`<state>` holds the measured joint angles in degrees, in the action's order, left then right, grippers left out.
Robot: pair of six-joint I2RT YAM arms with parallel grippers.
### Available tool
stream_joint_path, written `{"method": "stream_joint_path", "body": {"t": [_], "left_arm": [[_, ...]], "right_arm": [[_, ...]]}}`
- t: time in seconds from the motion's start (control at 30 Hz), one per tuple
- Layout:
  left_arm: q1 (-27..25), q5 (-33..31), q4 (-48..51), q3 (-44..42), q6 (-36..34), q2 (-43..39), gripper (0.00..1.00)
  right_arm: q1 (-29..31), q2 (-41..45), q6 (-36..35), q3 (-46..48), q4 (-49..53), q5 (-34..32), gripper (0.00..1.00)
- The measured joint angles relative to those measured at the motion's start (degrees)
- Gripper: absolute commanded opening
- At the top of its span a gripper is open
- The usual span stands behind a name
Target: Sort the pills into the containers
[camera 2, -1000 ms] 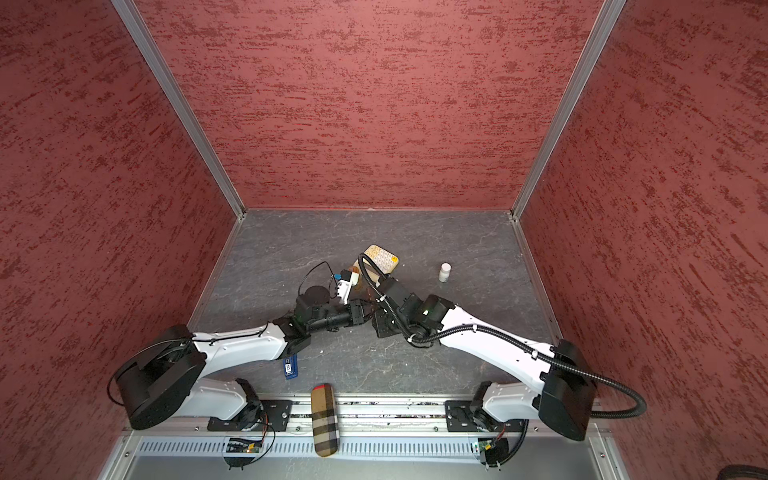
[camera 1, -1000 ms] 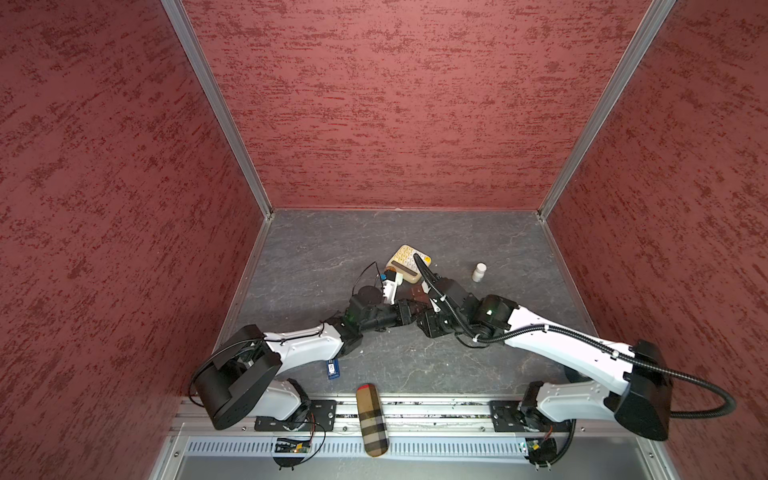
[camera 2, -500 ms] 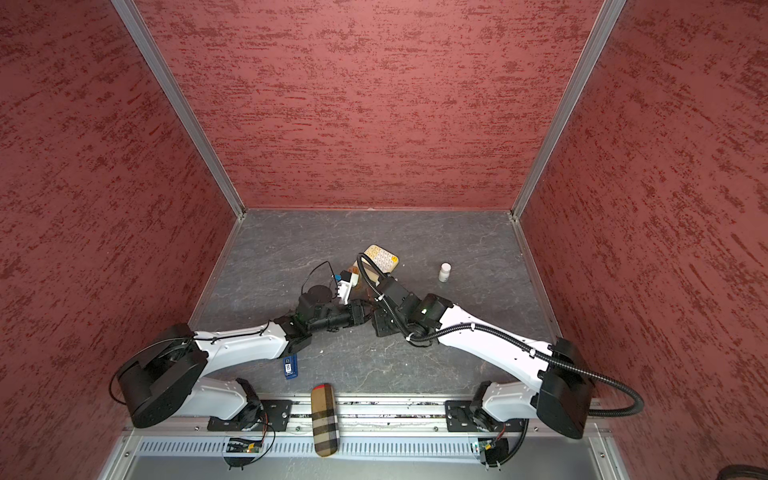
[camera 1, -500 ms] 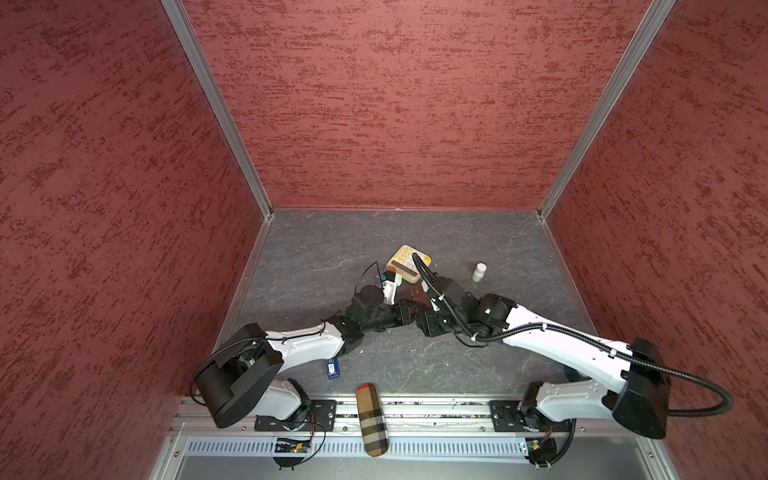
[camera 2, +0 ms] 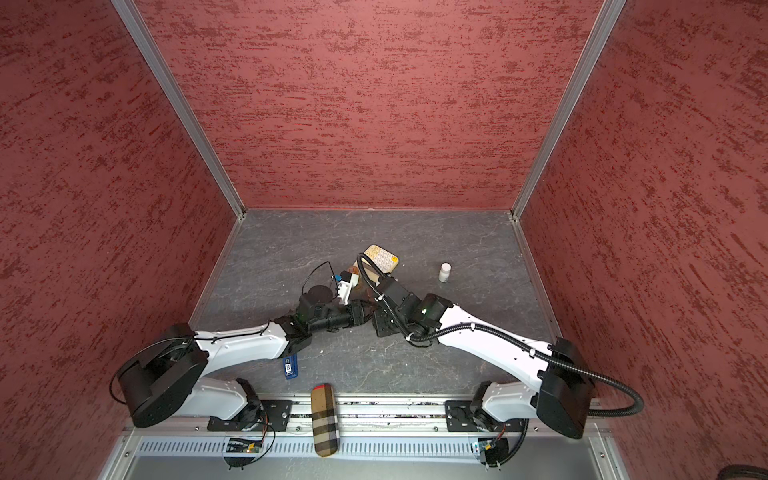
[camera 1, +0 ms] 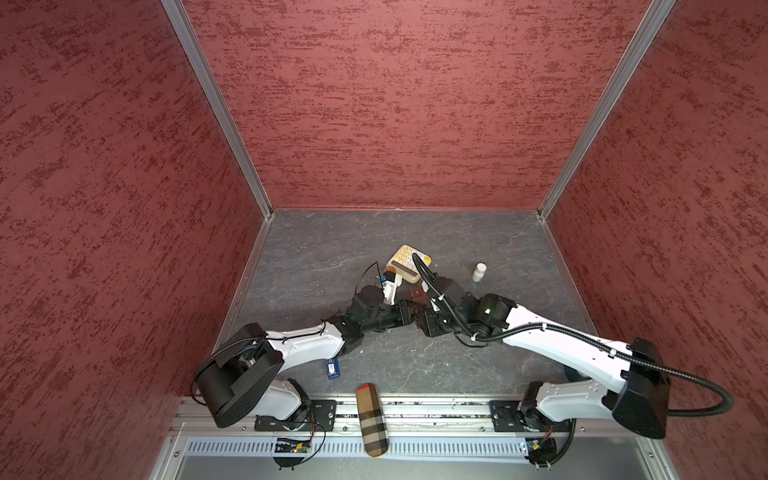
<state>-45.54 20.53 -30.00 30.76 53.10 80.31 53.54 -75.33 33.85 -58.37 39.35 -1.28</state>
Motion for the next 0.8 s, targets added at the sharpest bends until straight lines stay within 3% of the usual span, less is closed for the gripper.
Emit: {"method": "stream_joint_path", "body": {"t": [0.17,0.43,0.8], "left_arm": [[0.1,0.0,0.0,0.0,0.0,0.0,0.00],[0.3,0.0,-0.1,0.0,0.1,0.2,0.00],[1.0,0.0,-0.5,0.5,0.7,1.0,0.00]], "right_arm": [[0.0,0.0,0.0,0.0,0.0,0.0,0.35],[0.1,-1.1,0.2,-1.4,1.5,-0.7,0.33],[4.3,-6.6,2.3,-8.7,9.3,-10.0,0.36]]}}
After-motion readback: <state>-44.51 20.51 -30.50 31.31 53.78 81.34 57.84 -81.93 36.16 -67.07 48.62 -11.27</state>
